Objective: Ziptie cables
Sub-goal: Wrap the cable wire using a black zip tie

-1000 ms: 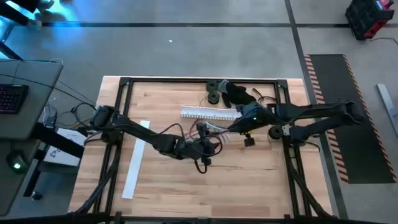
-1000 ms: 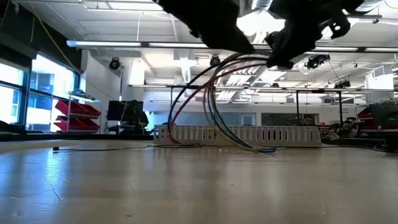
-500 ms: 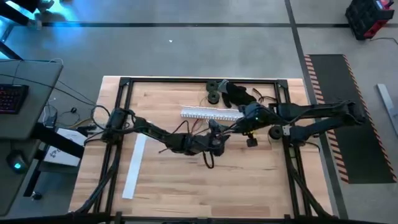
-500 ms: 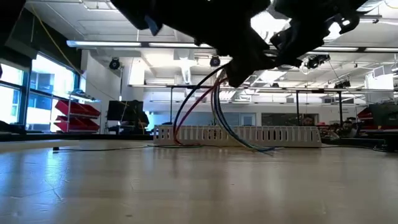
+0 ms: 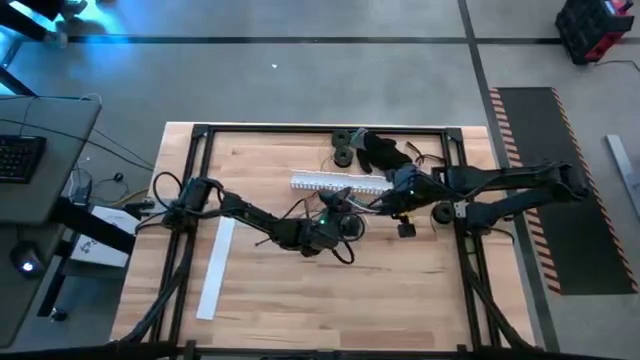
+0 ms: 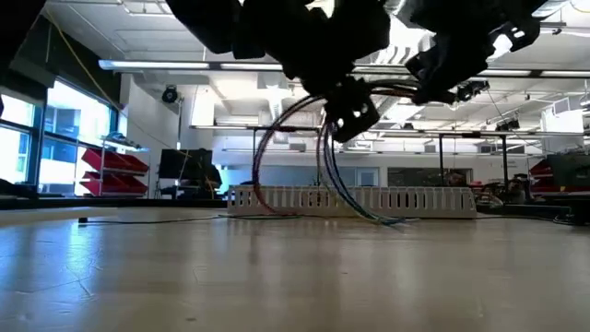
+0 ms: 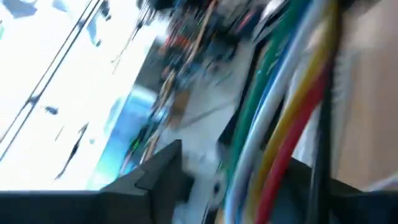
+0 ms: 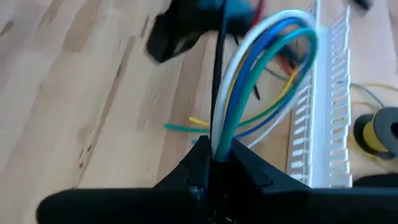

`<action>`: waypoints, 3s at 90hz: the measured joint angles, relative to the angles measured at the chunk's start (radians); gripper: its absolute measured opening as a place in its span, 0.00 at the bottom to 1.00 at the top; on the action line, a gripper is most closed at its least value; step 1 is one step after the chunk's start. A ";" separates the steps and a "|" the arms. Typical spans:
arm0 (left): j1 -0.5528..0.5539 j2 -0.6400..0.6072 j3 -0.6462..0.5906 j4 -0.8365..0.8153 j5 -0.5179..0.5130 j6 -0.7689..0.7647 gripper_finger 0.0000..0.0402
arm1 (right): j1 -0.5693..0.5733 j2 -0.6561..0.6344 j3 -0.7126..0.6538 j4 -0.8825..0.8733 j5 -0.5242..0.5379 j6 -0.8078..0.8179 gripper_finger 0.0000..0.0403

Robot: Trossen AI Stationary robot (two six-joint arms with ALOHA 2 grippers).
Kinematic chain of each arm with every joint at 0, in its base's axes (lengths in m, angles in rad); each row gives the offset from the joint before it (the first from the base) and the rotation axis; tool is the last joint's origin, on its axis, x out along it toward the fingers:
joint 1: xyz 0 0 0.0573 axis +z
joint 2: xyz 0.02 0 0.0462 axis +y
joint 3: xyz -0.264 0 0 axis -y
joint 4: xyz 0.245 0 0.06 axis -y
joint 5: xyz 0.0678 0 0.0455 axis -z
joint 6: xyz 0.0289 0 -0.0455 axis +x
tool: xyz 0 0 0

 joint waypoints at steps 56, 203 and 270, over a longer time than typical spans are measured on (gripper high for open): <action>0.093 -0.001 -0.062 0.033 0.535 -0.305 0.00 | 0.291 -0.205 0.000 -0.114 0.210 0.232 0.03; 0.111 -0.116 -0.028 -0.063 0.468 -0.196 0.00 | 0.543 -0.244 0.251 -0.184 0.392 0.253 0.03; 0.109 -0.322 -0.229 -1.512 0.489 -0.880 0.00 | 0.232 0.450 -0.013 0.569 0.207 0.474 0.04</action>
